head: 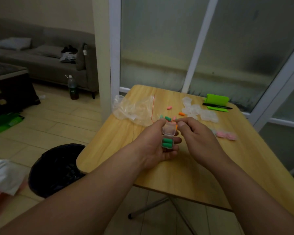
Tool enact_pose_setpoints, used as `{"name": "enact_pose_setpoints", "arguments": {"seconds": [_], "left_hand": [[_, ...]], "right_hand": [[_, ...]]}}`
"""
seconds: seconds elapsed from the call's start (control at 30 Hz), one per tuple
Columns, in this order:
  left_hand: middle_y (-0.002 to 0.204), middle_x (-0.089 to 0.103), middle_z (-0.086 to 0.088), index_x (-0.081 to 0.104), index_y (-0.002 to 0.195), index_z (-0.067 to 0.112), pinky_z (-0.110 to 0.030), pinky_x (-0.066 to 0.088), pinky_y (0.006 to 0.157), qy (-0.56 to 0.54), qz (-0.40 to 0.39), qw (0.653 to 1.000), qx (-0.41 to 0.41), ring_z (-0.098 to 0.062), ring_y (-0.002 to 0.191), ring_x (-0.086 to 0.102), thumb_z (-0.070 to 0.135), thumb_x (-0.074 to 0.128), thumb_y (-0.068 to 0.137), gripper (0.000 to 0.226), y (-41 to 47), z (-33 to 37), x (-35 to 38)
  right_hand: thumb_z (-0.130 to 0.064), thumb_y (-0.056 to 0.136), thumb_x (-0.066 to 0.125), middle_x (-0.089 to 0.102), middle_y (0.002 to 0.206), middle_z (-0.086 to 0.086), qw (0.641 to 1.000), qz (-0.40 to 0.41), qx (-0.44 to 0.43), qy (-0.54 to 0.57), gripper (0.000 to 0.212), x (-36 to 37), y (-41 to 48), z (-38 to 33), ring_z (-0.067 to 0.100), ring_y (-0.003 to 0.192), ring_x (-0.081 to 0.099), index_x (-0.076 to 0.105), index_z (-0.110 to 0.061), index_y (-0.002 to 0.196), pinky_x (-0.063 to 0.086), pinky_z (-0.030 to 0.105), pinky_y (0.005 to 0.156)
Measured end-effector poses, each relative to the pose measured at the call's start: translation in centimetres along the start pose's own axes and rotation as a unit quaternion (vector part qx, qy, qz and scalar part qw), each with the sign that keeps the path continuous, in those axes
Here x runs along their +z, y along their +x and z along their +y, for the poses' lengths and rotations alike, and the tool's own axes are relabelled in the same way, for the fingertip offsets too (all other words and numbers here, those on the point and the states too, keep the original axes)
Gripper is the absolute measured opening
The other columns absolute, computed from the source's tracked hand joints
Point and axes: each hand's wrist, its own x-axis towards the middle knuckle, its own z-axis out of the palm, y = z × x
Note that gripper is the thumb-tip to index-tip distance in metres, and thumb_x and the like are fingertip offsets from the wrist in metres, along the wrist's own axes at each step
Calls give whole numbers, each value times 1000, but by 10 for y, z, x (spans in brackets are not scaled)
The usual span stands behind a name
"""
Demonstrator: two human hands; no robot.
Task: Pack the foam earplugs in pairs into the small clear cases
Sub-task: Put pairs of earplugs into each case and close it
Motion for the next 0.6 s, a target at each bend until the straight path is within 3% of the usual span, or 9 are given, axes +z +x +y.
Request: {"name": "enact_pose_setpoints", "arguments": {"seconds": [0.27, 0.4, 0.5, 0.6], "left_hand": [[107, 59, -15, 55, 147, 8, -30, 51, 61, -15, 0, 1000, -12, -20, 66, 58, 66, 36, 103, 75, 7, -6, 5], [99, 62, -14, 62, 141, 9, -31, 52, 63, -51, 0, 999, -19, -22, 72, 58, 64, 38, 103, 71, 9, -5, 8], [118, 66, -18, 64, 138, 9, -38, 55, 87, -59, 1, 998, -19, -26, 94, 65, 64, 34, 104, 71, 11, -4, 7], [146, 55, -30, 61, 138, 0, -46, 37, 115, -78, -4, 997, -25, -35, 110, 56, 65, 37, 103, 78, 12, -4, 8]], "right_hand": [[-37, 110, 47, 70, 104, -8, 1000, -19, -15, 15, 30, -10, -10, -5, 4, 97, 61, 74, -24, 112, 50, 35, 88], [-37, 107, 52, 67, 97, -12, 999, -17, -48, 14, 25, -15, -18, -7, 3, 93, 60, 74, -26, 105, 49, 33, 80], [-39, 101, 62, 67, 107, -18, 996, -41, -77, -29, 14, -15, -25, -3, -2, 102, 59, 73, -35, 108, 48, 25, 86], [-36, 93, 75, 65, 112, -18, 989, -78, -97, -85, 21, -12, -32, 2, -2, 105, 57, 68, -40, 113, 48, 21, 87]]}}
